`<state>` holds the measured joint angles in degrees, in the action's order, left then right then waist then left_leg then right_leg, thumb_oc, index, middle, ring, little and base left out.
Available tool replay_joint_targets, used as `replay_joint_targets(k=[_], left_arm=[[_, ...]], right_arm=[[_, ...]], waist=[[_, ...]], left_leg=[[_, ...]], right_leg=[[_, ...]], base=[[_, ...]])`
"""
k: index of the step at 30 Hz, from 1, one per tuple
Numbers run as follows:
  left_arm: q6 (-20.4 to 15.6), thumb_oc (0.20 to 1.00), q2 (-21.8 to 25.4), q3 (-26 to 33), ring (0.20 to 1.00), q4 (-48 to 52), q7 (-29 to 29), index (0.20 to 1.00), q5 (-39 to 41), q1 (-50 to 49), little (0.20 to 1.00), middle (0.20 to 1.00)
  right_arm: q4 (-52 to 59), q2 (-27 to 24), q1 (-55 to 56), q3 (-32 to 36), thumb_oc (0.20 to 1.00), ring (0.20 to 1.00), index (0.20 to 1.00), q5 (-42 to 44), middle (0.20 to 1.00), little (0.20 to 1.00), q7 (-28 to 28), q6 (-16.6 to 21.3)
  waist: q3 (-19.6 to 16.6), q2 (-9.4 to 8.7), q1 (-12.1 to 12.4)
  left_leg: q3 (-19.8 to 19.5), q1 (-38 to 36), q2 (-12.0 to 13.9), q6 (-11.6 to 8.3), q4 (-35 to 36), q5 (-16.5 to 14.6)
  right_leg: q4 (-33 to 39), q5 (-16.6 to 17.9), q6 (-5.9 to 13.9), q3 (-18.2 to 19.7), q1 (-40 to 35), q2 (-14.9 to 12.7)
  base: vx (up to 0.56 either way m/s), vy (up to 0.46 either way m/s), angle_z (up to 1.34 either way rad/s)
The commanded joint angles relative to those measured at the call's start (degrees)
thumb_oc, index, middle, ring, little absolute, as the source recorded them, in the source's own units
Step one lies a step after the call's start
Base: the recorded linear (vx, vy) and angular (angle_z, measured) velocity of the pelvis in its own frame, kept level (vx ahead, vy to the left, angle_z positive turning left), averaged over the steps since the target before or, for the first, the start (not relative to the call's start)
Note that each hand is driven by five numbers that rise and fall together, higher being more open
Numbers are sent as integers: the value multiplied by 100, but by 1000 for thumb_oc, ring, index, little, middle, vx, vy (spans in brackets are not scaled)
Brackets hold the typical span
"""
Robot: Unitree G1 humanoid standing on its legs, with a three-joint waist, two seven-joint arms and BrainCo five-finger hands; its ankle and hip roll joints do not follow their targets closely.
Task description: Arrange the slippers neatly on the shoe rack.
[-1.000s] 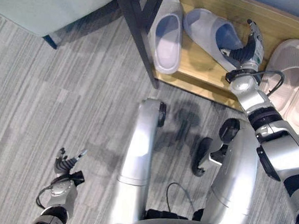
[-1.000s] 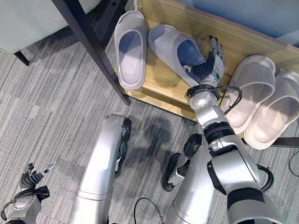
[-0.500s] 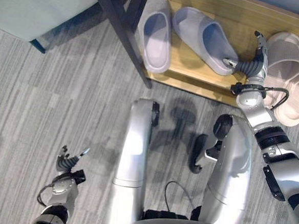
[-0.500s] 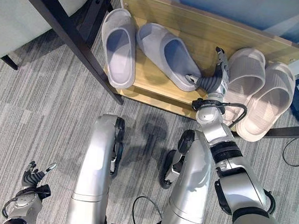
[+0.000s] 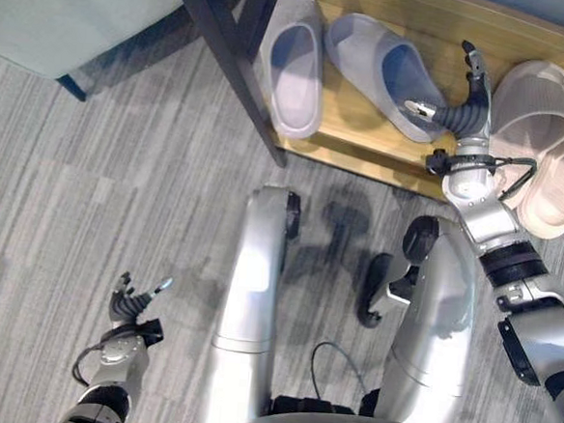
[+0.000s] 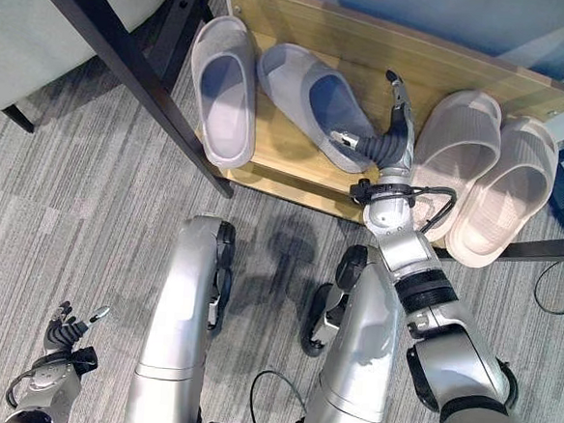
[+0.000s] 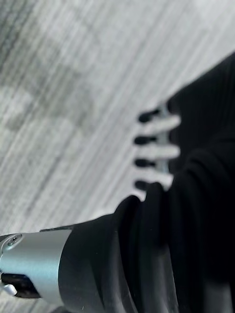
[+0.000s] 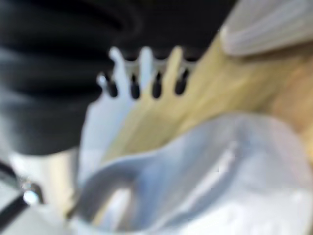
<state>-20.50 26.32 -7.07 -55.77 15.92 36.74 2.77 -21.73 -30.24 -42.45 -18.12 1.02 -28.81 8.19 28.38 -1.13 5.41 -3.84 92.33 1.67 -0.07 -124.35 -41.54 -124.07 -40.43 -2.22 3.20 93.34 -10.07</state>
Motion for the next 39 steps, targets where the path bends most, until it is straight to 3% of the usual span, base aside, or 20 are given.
replay_joint_targets(k=[1,10,31,39], left_arm=[[-48,1000,39,50,1000,35,-42,1000,-41,-388,1000,1000],[0,1000,-4,104,1000,199,-145,1000,-107,-483,1000,1000],[21,1000,3,144,1000,-23,-238,1000,-160,-332,1000,1000],[49,1000,-32,211,1000,-30,-233,1000,-208,-282,1000,1000]], right_arm=[[767,-283,40,3,1000,1000,1000,-6,1000,1000,19,361],[1477,-383,974,203,1000,1000,1000,-124,1000,1000,342,367],[1446,-220,746,-283,1000,1000,1000,168,1000,1000,1019,387],[2007,-184,1248,-379,1000,1000,1000,364,1000,1000,1435,427]], waist=[[141,-81,194],[141,-104,104],[141,-105,138],[141,-155,70]], left_leg=[[-221,-237,-152,159,57,-538],[-203,-237,-155,144,95,-504],[-228,-237,-156,110,114,-465],[-210,-237,-154,90,108,-445]], right_leg=[[209,284,-190,922,-338,53],[233,283,-180,919,-338,69],[241,306,-159,919,-338,96],[224,302,-143,950,-338,104]], base=[[0,0,0],[0,0,0],[0,0,0],[0,0,0]])
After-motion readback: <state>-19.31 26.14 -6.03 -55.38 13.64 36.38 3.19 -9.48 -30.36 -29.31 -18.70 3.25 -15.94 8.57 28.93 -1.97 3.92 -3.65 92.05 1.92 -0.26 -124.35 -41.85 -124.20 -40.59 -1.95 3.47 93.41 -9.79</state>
